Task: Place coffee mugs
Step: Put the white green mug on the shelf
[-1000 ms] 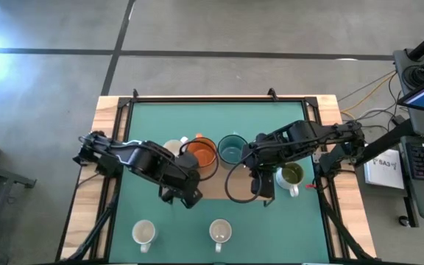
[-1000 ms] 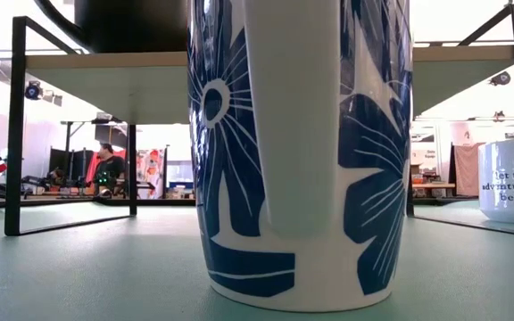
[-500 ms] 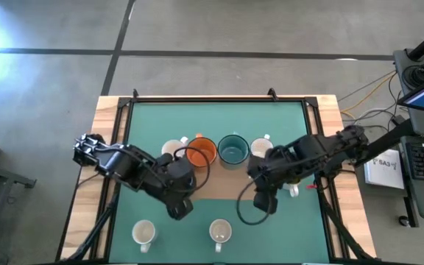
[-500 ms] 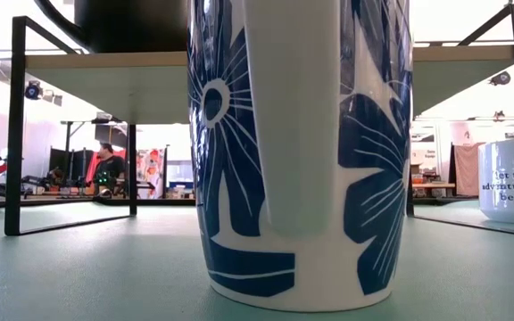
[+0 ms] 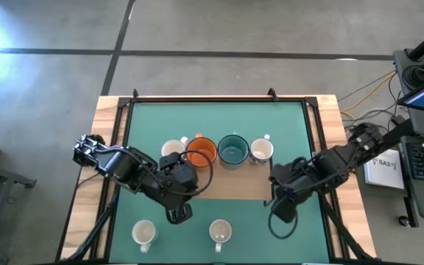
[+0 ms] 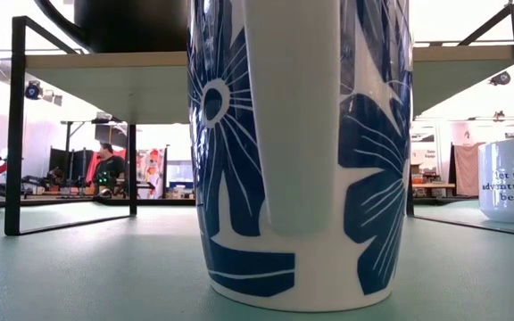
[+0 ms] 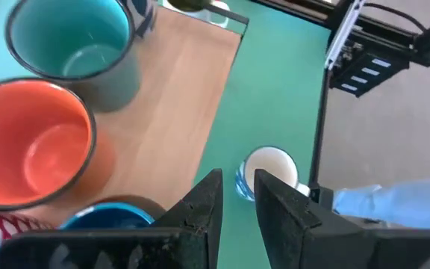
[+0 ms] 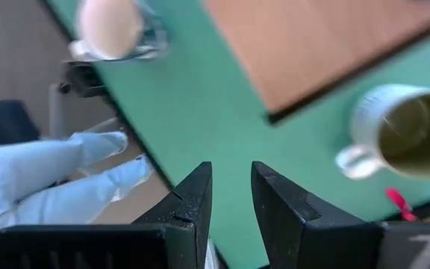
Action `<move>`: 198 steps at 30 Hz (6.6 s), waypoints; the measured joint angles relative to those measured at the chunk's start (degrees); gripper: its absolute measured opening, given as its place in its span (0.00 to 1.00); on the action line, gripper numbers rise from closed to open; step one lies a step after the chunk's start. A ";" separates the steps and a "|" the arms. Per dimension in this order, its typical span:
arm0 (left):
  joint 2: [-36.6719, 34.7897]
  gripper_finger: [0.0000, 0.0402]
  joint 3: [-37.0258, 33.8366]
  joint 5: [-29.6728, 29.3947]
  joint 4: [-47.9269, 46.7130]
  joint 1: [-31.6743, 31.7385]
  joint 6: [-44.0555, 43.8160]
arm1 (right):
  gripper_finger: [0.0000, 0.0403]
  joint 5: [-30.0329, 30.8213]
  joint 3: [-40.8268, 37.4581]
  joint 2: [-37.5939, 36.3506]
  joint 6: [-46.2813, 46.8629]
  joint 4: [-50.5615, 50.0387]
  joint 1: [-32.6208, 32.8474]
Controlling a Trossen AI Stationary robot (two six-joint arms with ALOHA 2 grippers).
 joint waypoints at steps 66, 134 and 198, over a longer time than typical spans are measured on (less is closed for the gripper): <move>-0.04 0.15 -0.02 -6.96 4.44 1.37 -2.87 | 0.03 -6.65 -61.10 -22.95 -6.93 26.43 -1.55; -1.05 0.15 0.00 -8.49 9.59 1.47 1.43 | 0.02 -3.68 0.03 2.08 -76.22 1.78 -2.34; -1.09 0.15 -0.09 -4.97 11.04 1.37 9.79 | 0.03 0.99 -0.34 7.53 -46.83 5.55 -4.94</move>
